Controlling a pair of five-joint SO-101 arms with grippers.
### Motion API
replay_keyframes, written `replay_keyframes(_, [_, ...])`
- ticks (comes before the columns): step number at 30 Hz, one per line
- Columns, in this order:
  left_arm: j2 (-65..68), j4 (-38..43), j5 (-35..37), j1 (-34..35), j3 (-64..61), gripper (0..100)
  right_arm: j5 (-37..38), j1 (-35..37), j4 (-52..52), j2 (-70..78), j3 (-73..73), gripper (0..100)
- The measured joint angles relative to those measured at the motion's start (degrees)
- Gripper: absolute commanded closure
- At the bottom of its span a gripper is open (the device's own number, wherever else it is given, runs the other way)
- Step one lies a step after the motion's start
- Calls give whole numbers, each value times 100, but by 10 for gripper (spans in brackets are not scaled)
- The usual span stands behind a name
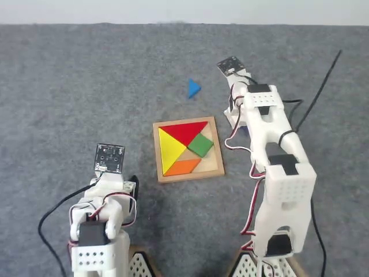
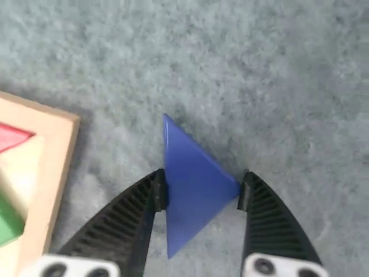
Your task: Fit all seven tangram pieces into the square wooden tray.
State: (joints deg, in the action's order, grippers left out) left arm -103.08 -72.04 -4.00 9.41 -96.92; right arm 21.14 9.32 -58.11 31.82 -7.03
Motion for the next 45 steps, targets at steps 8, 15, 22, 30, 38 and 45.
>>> replay_keyframes(8, [0,0,0,0,0,847,-563,53,-932,-1152,9,837])
replay_keyframes(15, [0,0,0,0,0,847,-1688,536,-1978,-1811,9,838])
replay_keyframes(22, [0,0,0,0,0,847,-2444,949,-2532,-1987,343,876])
replay_keyframes(30, [0,0,0,9,0,847,-2444,1547,-967,-2391,2312,900])
replay_keyframes(38, [0,0,0,9,0,847,-3235,2110,-589,-2681,2629,900])
replay_keyframes(45, [0,0,0,9,0,847,-5424,2382,-862,-2681,2602,899])
